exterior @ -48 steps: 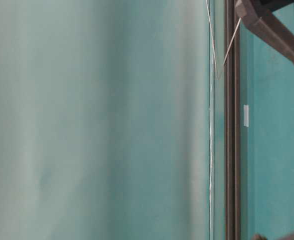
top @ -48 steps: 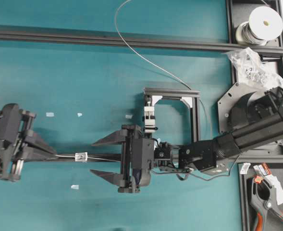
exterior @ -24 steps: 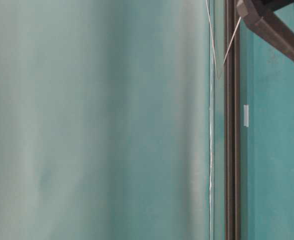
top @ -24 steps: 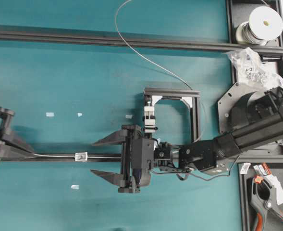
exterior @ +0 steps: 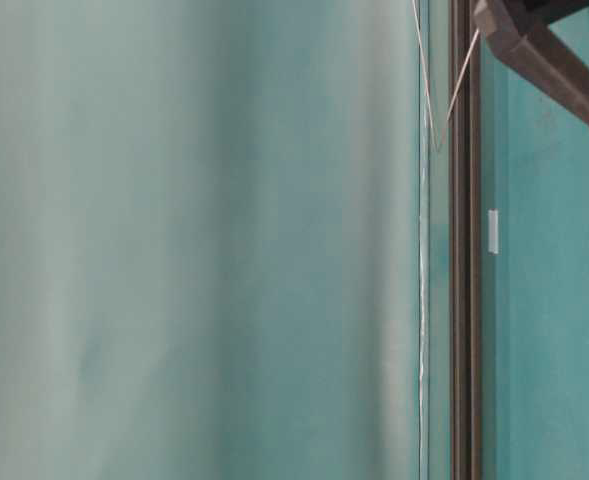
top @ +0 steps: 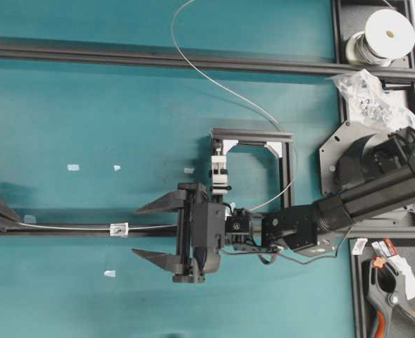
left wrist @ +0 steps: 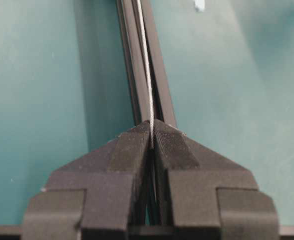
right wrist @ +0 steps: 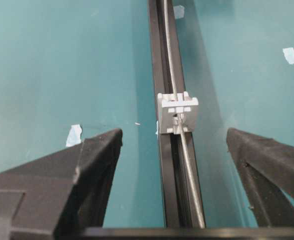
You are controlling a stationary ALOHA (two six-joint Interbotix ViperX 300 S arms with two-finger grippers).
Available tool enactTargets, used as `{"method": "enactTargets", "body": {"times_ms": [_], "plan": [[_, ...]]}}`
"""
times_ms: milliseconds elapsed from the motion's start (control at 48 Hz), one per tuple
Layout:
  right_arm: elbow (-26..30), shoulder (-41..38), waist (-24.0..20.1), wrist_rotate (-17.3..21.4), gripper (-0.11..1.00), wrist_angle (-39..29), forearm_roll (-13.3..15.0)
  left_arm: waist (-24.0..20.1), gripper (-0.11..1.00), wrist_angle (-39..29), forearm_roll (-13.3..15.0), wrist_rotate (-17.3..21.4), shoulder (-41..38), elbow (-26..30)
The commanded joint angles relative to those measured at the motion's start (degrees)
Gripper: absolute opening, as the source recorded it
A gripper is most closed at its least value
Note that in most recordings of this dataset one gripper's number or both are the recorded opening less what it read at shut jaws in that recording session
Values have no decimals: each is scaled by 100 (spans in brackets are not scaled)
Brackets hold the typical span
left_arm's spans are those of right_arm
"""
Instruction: Insert the wire through the hole in the metal fitting.
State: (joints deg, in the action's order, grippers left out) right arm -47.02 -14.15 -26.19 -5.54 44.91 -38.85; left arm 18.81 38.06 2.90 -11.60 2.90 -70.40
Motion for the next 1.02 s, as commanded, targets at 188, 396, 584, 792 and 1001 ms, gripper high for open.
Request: {"method": "enactTargets", "body": {"times_ms": [188, 396, 584, 792, 1001], "plan": [[88, 193, -9, 0, 95, 26, 18, 26, -10, -114, 9, 9, 97, 132], [88, 193, 0, 0, 95, 18, 18, 26, -10, -53, 9, 0, 123, 141], [88, 193, 0, 0, 95, 26, 18, -88, 1, 272, 18, 0, 123, 105], [88, 193, 0, 0, 95, 26, 18, -141, 51, 562, 18, 0, 79, -88], [0, 325, 0, -70, 95, 79, 18, -141, 83, 1169, 18, 70, 79, -308]]}}
